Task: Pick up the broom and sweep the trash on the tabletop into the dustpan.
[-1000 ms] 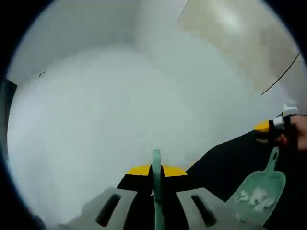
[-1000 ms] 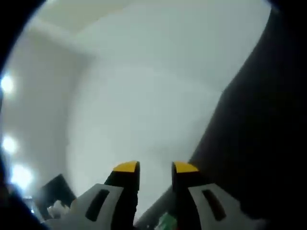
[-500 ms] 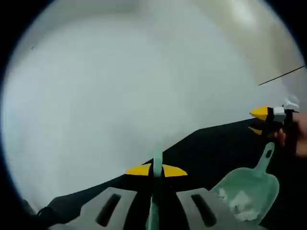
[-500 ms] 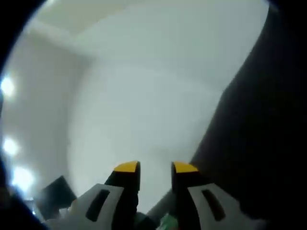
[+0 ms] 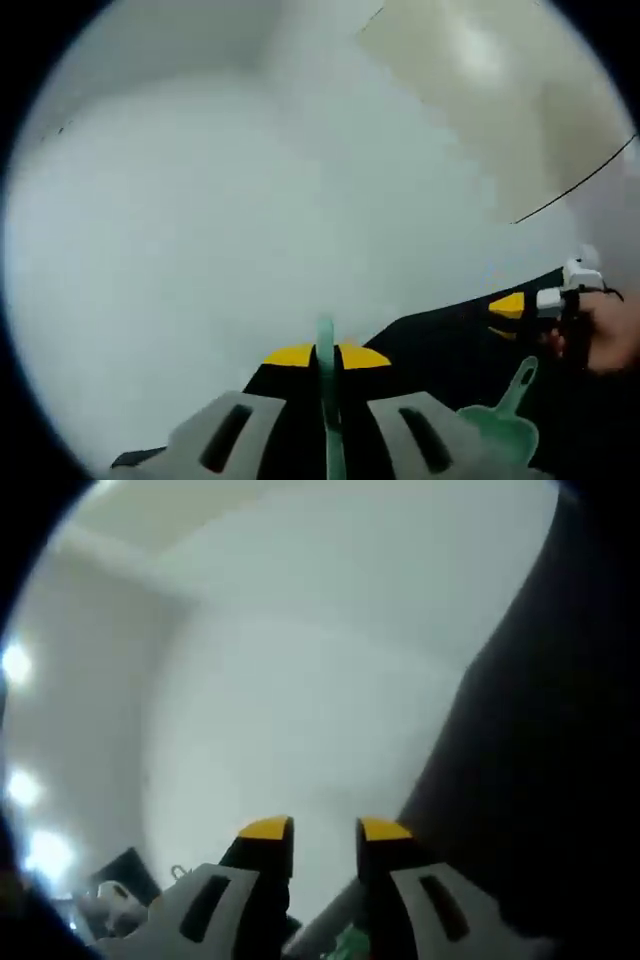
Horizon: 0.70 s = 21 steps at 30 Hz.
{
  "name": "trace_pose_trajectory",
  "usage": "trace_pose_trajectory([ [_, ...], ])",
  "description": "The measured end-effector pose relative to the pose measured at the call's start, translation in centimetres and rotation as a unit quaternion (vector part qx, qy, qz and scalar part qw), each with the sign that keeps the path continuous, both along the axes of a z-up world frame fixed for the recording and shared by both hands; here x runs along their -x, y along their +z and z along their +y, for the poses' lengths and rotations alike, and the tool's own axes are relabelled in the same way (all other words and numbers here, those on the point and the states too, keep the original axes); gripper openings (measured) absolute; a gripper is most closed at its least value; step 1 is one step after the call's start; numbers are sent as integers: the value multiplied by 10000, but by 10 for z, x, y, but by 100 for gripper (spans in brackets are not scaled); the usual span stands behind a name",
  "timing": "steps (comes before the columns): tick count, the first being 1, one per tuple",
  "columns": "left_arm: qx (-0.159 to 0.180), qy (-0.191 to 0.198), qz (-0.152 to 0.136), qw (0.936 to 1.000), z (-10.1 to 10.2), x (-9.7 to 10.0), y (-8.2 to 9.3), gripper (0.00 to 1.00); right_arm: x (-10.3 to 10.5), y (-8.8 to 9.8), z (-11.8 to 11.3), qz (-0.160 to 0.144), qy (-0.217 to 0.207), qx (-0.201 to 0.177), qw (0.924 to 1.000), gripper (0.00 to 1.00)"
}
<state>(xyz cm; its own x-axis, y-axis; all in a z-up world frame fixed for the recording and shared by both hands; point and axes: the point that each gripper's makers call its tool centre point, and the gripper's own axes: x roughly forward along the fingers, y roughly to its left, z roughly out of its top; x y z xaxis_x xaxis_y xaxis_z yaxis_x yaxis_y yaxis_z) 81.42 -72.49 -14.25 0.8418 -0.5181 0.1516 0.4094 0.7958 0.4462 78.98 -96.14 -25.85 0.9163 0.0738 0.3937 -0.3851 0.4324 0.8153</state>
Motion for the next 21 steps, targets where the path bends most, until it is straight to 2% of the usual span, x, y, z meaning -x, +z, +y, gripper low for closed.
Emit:
trace_pose_trajectory([
  [1, -25, -7, 38, 10000, 3, -9, -4, 4, 0, 0, 0, -3, 1, 2, 10000, 27],
  [3, -165, 194, 425, 9988, 13, -28, -24, 4, 0, 0, 1, 2, -1, 6, 10000, 27],
  [5, -160, 59, 705, 9974, 11, -39, -41, 4, 0, 1, 1, -8, -2, -6, 10000, 27],
  [7, -434, 10, 1259, 9911, 7, -52, -73, 4, 0, 1, 0, -14, -5, -11, 10000, 27],
  [8, -297, -152, 1226, 9919, 1, -52, -75, 4, 0, 1, 0, -14, -2, -14, 10000, 27],
  [9, -62, -405, 1248, 9913, -7, -43, -71, 5, 0, 1, 1, -19, 0, -18, 10000, 27],
  [10, 1, -311, 1434, 9892, -9, -38, -73, 5, 0, 1, 0, -22, -1, -21, 10000, 27],
  [11, -240, -287, 1336, 9903, -14, -30, -72, 5, 0, 1, 1, -23, -2, -19, 10000, 27],
  [13, -63, -575, 1388, 9886, -26, -13, -67, 5, -1, 1, 1, -12, -4, -10, 10000, 26],
  [14, -111, -573, 1334, 9893, -28, -8, -65, 5, -1, 1, 2, -7, -4, -1, 10000, 26],
  [15, -383, -554, 1090, 9918, -31, -3, -61, 4, -1, 1, 2, -7, 2, 2, 10000, 26],
  [16, -507, -514, 995, 9924, -32, 0, -60, 4, -1, 1, 2, -8, 8, 1, 10000, 26],
  [17, -457, -525, 1016, 9924, -35, 5, -58, 4, 0, 1, 3, -10, 12, 0, 10000, 26],
  [18, -326, -803, 1056, 9906, -44, 14, -55, 4, 0, 1, 4, -10, 12, 3, 10000, 26],
  [19, -197, -1011, 1008, 9896, -50, 23, -49, 4, 0, 1, 4, -7, 13, 6, 10000, 26],
  [21, -61, -1129, 840, 9900, -54, 33, -35, 5, 1, 1, 5, 3, 15, 8, 10000, 26],
])
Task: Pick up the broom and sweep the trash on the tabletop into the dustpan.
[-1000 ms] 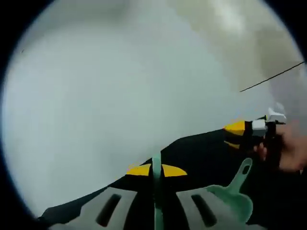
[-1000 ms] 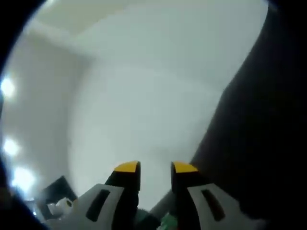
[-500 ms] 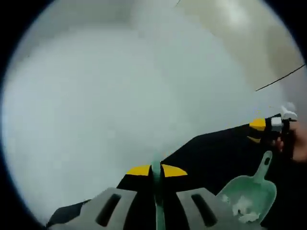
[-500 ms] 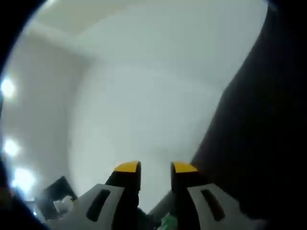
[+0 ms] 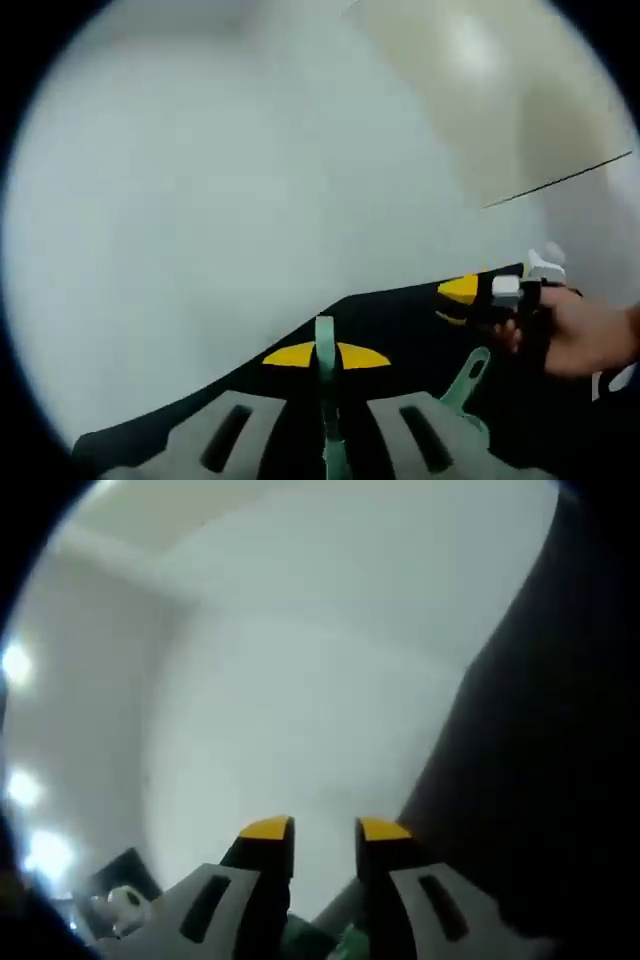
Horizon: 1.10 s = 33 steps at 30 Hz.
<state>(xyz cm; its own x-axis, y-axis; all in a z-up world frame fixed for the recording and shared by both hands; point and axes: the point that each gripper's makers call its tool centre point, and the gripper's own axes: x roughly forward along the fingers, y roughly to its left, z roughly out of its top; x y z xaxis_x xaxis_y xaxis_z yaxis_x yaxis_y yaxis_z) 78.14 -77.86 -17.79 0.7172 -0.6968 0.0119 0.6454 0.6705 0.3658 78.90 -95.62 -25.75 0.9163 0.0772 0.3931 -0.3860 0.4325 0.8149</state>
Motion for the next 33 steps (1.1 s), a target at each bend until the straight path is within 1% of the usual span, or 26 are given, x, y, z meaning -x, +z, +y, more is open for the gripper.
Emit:
trace_pose_trajectory([
  [2, 38, 24, -208, 9998, 3, 5, 11, 5, 1, 0, 0, -8, -10, -7, 10000, 26],
  [3, 26, 160, -285, 9995, 10, 3, 15, 5, 1, 0, 0, -11, -11, -14, 10000, 26],
  [4, -90, 380, -372, 9985, 20, -3, 16, 5, 2, 1, 0, -15, -11, -19, 10000, 26],
  [5, -191, 587, -389, 9973, 30, -9, 14, 5, 2, 1, 0, -21, -10, -24, 10000, 26],
  [7, -288, 833, -360, 9955, 45, -18, 7, 5, 2, 1, 0, -25, -10, -24, 10000, 26],
  [9, -325, 1139, -208, 9927, 66, -26, -3, 4, 2, 1, 0, -22, -8, -23, 10000, 26],
  [10, -240, 1303, -83, 9912, 78, -27, -8, 4, 2, 1, 0, -23, -8, -24, 10000, 26],
  [11, -5, 1464, 67, 9892, 91, -27, -12, 4, 2, 1, 1, -27, -6, -27, 10000, 26],
  [12, 201, 1421, 132, 9896, 95, -25, -13, 4, 2, 1, 0, -32, -2, -28, 10000, 26],
  [14, 594, 1342, 387, 9884, 100, -17, -15, 4, 2, 1, 0, -30, -11, -23, 10000, 26],
  [15, 737, 1219, 526, 9884, 99, -12, -14, 4, 1, 1, 0, -26, -14, -20, 10000, 26],
  [16, 896, 1155, 578, 9876, 100, -8, -11, 4, 1, 1, 0, -24, -13, -18, 10000, 26],
  [18, 940, 1185, 537, 9870, 104, -5, -4, 4, 1, 1, -1, -36, -8, -23, 10000, 26],
  [19, 1015, 1106, 532, 9872, 102, -4, -1, 5, 1, 1, -1, -41, -11, -23, 10000, 26],
  [21, 1209, 721, 447, 9890, 86, 2, 11, 4, 0, 1, -1, -31, -27, -17, 10000, 26],
  [22, 1424, 445, 522, 9874, 76, 5, 18, 4, 1, 1, -1, -28, -32, -16, 10000, 26],
  [23, 1491, 361, 507, 9869, 73, 6, 22, 5, 1, 1, -2, -29, -33, -21, 10000, 26],
  [24, 1459, 471, 458, 9871, 76, 4, 24, 5, 1, 1, -2, -39, -26, -33, 10000, 26],
  [25, 1380, 694, 302, 9875, 84, 0, 27, 6, 1, 1, -2, -42, -24, -36, 10000, 26],
  [26, 1282, 833, 217, 9880, 90, -3, 27, 6, 2, 1, -2, -42, -20, -39, 10000, 26],
  [28, 1175, 1060, 171, 9872, 102, -11, 25, 5, 2, 1, -2, -37, -10, -39, 10000, 26],
  [29, 1070, 1314, 79, 9855, 115, -17, 23, 4, 1, 1, -2, -35, -7, -35, 10000, 26],
  [30, 929, 1591, -91, 9828, 127, -26, 20, 4, 1, 1, -2, -36, -5, -31, 10000, 26],
  [31, 671, 1842, -216, 9803, 139, -37, 12, 4, 1, 1, -2, -38, -7, -27, 10000, 26],
  [32, 633, 1891, -216, 9797, 142, -45, 5, 4, 1, 1, -3, -41, -11, -23, 10000, 26],
  [33, 615, 1867, -12, 9805, 141, -52, -5, 5, 0, 1, -3, -43, -15, -22, 10000, 26],
])
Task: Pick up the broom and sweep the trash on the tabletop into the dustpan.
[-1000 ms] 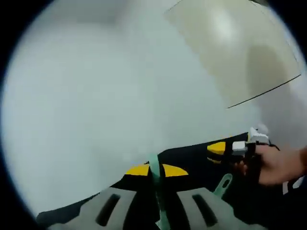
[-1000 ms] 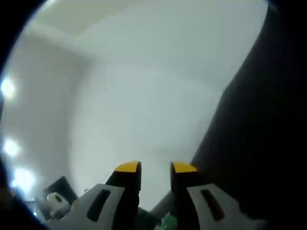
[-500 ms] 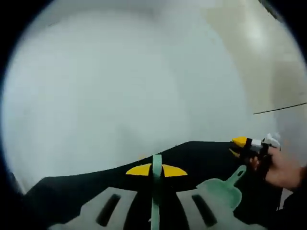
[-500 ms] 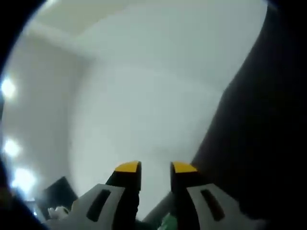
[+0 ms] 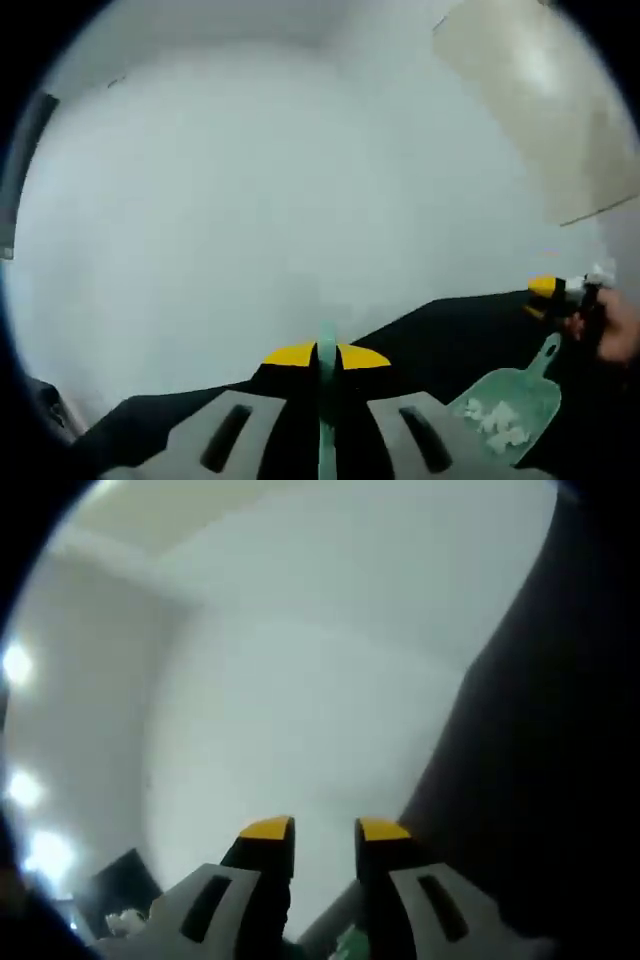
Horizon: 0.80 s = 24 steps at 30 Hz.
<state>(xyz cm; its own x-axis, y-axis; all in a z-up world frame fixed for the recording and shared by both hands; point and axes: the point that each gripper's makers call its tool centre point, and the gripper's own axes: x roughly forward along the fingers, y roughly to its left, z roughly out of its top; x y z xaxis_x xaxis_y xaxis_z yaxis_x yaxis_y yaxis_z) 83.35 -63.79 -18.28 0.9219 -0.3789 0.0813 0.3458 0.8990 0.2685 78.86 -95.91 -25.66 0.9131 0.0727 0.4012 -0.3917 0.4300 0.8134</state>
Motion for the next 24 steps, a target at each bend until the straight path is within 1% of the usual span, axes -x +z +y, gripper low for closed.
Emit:
trace_pose_trajectory([
  [1, -75, -32, 234, 9997, -5, -5, -11, 5, 0, 0, 0, -2, -4, 1, 10000, 26],
  [2, -174, -72, 376, 9991, -13, -7, -20, 4, 0, 0, 0, -5, 0, 4, 10000, 26],
  [3, -4, -297, 324, 9990, -30, -3, -19, 5, 0, 0, 0, -11, -3, -1, 10000, 26],
  [4, -38, -304, 332, 9990, -43, 0, -21, 6, 0, 0, 0, -13, -3, -1, 10000, 26],
  [5, -321, -394, 332, 9982, -61, 7, -26, 6, 1, 0, -1, -13, -12, -2, 10000, 26],
  [6, -505, -561, 282, 9967, -81, 14, -28, 6, 1, 0, -1, -12, -18, -1, 10000, 26],
  [7, -530, -701, 175, 9960, -100, 22, -26, 5, 1, 0, -1, -13, -27, 0, 10000, 26],
  [8, -671, -836, 134, 9941, -118, 30, -26, 5, 1, 0, -1, -11, -33, 1, 10000, 26],
  [9, -911, -919, 4, 9916, -133, 37, -24, 4, 1, 0, -1, -10, -34, 1, 10000, 26],
  [10, -964, -1023, -64, 9901, -146, 44, -20, 4, 1, 0, -1, -11, -31, -2, 10000, 26],
  [11, -908, -1191, -134, 9886, -158, 53, -14, 4, 1, 0, -1, -11, -27, -3, 10000, 26],
  [13, -789, -1410, -336, 9863, -169, 68, 4, 4, 1, 0, -1, -7, -13, -1, 10000, 26],
  [14, -600, -1542, -388, 9855, -171, 76, 14, 4, 1, 0, -1, -1, -7, 2, 10000, 26],
  [15, -457, -1628, -497, 9843, -169, 82, 26, 5, 1, 0, -1, 0, -3, 3, 10000, 26],
  [17, -378, -1469, -738, 9857, -152, 88, 46, 5, 1, 0, -1, -8, 1, 0, 10000, 26],
  [18, -331, -1369, -782, 9869, -141, 89, 54, 5, 0, 0, -2, -12, 1, -3, 10000, 26],
  [20, -233, -1221, -755, 9894, -118, 88, 63, 5, 0, 1, -2, -24, 3, -7, 10000, 26],
  [22, -201, -897, -831, 9923, -90, 84, 70, 5, 1, 1, -2, -34, 4, -12, 10000, 26],
  [24, -138, -654, -664, 9956, -64, 80, 67, 4, 1, 1, -1, -43, 8, -19, 10000, 26],
])
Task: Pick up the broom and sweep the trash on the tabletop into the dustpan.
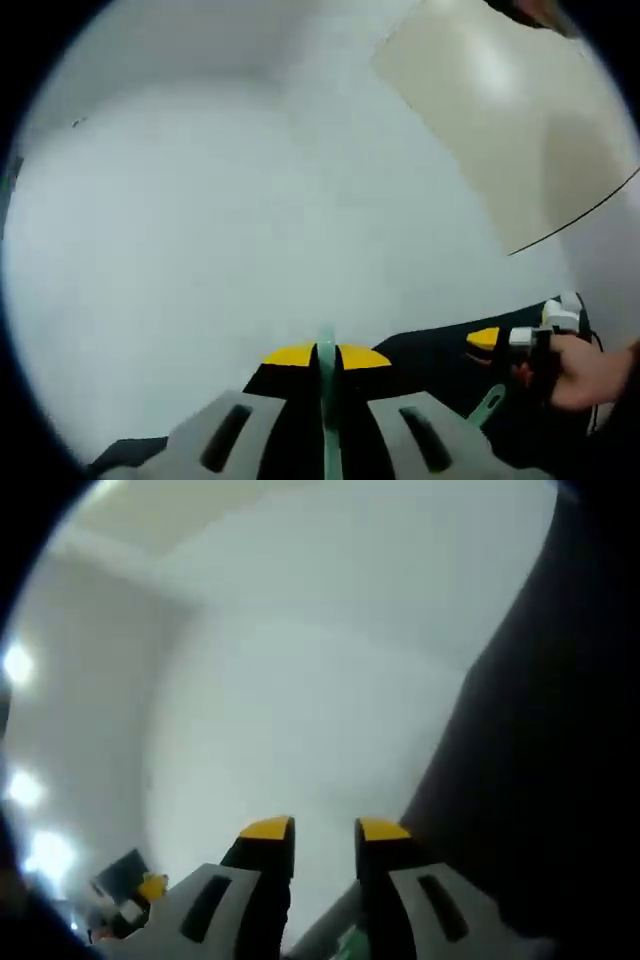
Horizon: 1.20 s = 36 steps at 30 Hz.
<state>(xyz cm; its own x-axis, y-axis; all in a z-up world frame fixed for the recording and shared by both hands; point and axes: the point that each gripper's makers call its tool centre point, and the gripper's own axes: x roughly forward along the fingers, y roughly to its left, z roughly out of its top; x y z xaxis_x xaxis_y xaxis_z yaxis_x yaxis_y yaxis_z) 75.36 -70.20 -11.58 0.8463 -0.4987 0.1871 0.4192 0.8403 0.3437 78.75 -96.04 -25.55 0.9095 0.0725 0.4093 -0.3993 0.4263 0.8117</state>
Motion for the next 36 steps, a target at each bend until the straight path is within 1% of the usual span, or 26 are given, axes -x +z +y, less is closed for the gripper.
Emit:
trace_pose_trajectory([
  [2, 338, 124, 348, 9987, 22, 0, -9, 4, 0, 0, 0, 4, 0, -1, 10000, 26],
  [4, 708, 348, 704, 9944, 42, 1, -24, 4, 1, 0, 1, 2, 4, 2, 10000, 26],
  [5, 836, 439, 854, 9919, 47, 3, -34, 4, 1, 0, 1, 3, -1, 7, 10000, 26],
  [6, 837, 432, 905, 9914, 46, 6, -42, 4, 1, 0, 1, 4, -8, 10, 10000, 26],
  [8, 700, 521, 928, 9919, 41, 10, -59, 4, 0, 0, 1, 11, -18, 14, 10000, 26],
  [10, 600, 538, 957, 9921, 34, 10, -75, 4, 0, 0, 1, 16, -17, 21, 10000, 26],
  [12, 770, 521, 739, 9929, 30, 8, -69, 4, 0, -1, 1, 25, -3, 27, 10000, 26],
  [14, 747, 570, 657, 9934, 24, 3, -67, 4, -1, -1, 2, 38, 5, 37, 10000, 26],
  [15, 829, 464, 623, 9935, 17, -1, -65, 4, -1, -2, 1, 46, 3, 42, 10000, 26],
  [18, 924, 201, 684, 9932, -6, -13, -64, 4, 0, -2, 1, 47, -9, 38, 10000, 26],
  [21, 812, 120, 602, 9948, -25, -25, -58, 4, 1, -2, 2, 45, -10, 35, 10000, 26],
  [22, 849, -80, 592, 9946, -35, -28, -55, 4, 1, -2, 2, 44, -6, 35, 10000, 26],
  [23, 953, -245, 639, 9931, -43, -30, -51, 4, 0, -2, 2, 46, -3, 38, 10000, 26],
  [24, 1009, -371, 642, 9921, -48, -30, -47, 4, 0, -2, 1, 47, -1, 42, 10000, 26],
  [25, 1072, -591, 667, 9902, -56, -28, -42, 4, 0, -2, 1, 46, 2, 42, 10000, 26],
  [26, 1036, -635, 696, 9901, -59, -27, -38, 5, -1, -2, 1, 43, 3, 39, 10000, 26],
  [28, 1007, -573, 490, 9921, -53, -22, -26, 6, -1, -1, 0, 25, 2, 20, 10000, 26],
  [31, 953, -273, 335, 9945, -27, -15, -18, 5, 0, 0, 0, -10, 12, 3, 10000, 26],
  [34, 708, 206, 221, 9970, 4, -11, -21, 5, 0, 1, 0, -33, 9, 0, 10000, 26],
  [36, 733, 242, 286, 9966, 16, -5, -27, 4, 0, 1, 0, -54, 12, -15, 10000, 26],
])
